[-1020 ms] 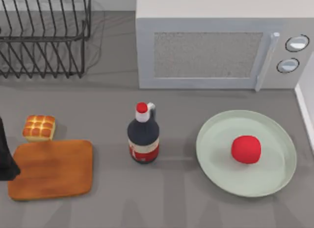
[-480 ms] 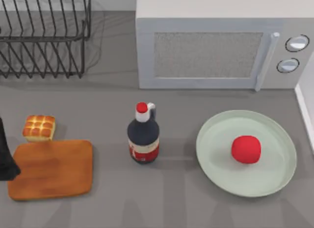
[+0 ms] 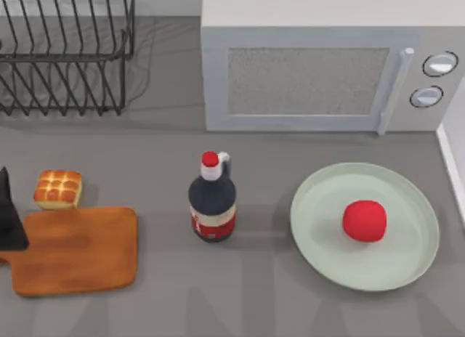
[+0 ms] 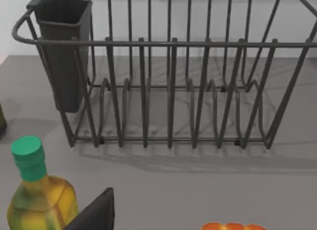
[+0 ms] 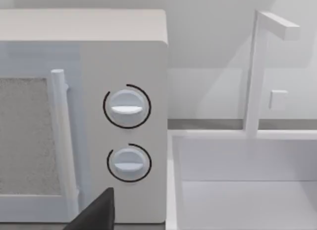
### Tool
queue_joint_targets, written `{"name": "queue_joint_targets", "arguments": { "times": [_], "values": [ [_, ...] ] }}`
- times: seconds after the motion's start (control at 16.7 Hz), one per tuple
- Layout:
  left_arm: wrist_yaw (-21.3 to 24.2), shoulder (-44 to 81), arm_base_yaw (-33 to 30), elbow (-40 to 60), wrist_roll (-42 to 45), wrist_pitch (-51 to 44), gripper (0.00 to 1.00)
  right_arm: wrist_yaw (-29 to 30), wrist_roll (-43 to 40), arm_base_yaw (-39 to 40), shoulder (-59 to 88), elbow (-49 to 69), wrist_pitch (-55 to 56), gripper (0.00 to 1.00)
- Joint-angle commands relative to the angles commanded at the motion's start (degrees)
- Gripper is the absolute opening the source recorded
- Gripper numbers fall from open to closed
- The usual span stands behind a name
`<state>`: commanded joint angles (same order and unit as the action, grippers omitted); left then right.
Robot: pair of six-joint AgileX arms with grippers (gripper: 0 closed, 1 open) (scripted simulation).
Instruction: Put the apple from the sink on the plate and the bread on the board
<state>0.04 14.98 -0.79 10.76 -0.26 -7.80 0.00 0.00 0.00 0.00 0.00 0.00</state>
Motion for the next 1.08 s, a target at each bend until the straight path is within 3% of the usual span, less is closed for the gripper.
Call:
{"name": "queue_joint_targets", "arguments": {
  "times": [1.08],
  "values": [
    [0.06,83.38,-4.56,61.07,-1.28,-44.46,1.00,0.00,0.00,0.00,0.00,0.00,0.00,1.00]
  ]
}}
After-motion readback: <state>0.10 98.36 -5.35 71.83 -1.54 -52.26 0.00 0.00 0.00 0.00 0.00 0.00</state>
